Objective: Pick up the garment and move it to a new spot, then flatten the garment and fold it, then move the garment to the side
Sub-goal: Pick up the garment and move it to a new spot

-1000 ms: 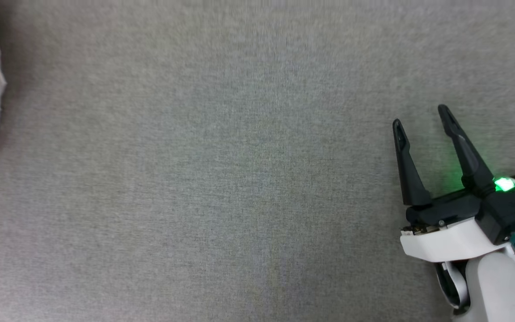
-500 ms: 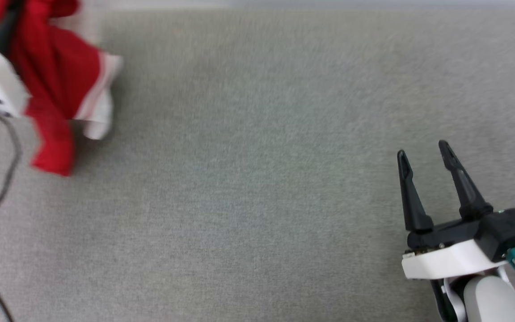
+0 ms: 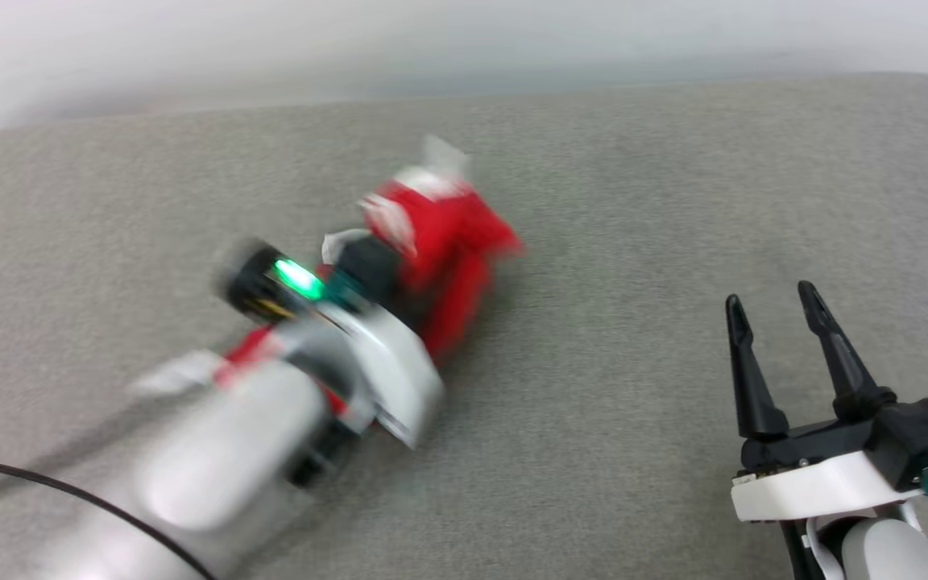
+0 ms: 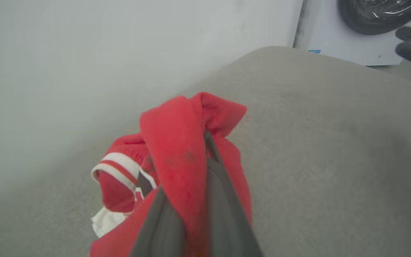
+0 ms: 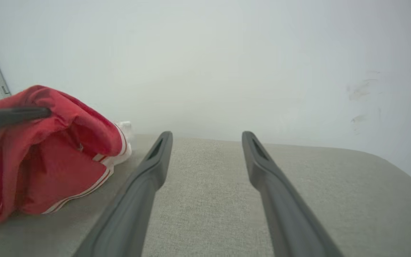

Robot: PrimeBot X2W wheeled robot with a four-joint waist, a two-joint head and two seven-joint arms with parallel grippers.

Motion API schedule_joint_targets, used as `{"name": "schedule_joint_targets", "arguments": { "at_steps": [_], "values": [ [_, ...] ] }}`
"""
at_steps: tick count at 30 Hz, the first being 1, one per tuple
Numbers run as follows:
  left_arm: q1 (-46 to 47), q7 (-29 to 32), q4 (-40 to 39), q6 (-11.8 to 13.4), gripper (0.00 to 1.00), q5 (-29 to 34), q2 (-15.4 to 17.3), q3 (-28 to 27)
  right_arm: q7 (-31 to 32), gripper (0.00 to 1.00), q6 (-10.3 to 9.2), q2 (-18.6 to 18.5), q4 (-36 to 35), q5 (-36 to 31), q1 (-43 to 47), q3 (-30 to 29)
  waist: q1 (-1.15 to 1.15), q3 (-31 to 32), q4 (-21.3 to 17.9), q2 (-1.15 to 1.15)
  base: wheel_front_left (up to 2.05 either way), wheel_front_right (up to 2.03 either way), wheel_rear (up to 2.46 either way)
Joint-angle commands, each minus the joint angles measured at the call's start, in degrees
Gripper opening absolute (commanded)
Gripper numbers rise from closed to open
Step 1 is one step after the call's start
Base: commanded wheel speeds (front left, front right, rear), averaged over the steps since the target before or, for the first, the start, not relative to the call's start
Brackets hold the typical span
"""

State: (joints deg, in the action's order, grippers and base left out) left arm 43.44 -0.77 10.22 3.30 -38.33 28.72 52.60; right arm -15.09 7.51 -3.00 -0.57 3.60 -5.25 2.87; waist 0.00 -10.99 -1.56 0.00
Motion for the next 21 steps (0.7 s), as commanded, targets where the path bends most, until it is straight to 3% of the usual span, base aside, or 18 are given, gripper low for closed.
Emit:
{"name": "schedule_joint_targets", "arguments": {
  "at_steps": [1, 8, 9, 10, 16, 21],
  "values": [
    [-1.37, -0.41, 0.05, 0.34, 0.0, 0.48, -2.24, 1.6, -0.12, 1.0, -0.04, 0.19, -0.29, 0.4, 0.76, -0.49, 0.0, 0.12, -1.3, 0.0, 0.0, 0.0, 0.0],
    [-5.53, 0.87, 6.68, -0.83, 0.0, 2.75, -13.12, 10.8, -0.11, 1.0, -0.04, 0.2, -0.34, 1.55, 0.5, -2.39, 0.0, -0.31, -4.6, 0.0, 0.0, 0.0, 0.0],
    [-6.13, 1.0, 8.04, -1.18, 0.36, 2.8, -14.3, 11.75, -0.11, 1.0, -0.04, 0.19, -0.36, 1.67, 0.43, -2.42, 0.0, -0.37, -4.96, 0.0, 0.0, 0.0, 0.0],
    [-6.55, 0.85, 9.5, -1.34, 0.97, 2.74, -15.34, 12.41, -0.11, 1.0, -0.04, 0.2, -0.36, 1.82, 0.34, -2.37, 0.0, -0.42, -5.23, 0.0, 0.0, 0.0, 0.0],
    [-7.71, -2.38, 15.59, -2.67, 1.0, 1.96, -19.28, 13.33, -0.11, 1.0, -0.04, 0.2, 0.01, 2.05, 0.68, -2.41, 0.0, 0.17, -5.18, 0.0, 0.0, 0.0, 0.0],
    [-5.7, -8.28, 15.94, -2.0, 1.0, 1.22, -18.76, 9.68, -0.11, 1.0, -0.04, 0.2, 0.26, 1.43, 1.41, -2.33, 0.0, 1.87, -3.32, 0.0, 0.0, 0.0, 0.0]
  ]
}}
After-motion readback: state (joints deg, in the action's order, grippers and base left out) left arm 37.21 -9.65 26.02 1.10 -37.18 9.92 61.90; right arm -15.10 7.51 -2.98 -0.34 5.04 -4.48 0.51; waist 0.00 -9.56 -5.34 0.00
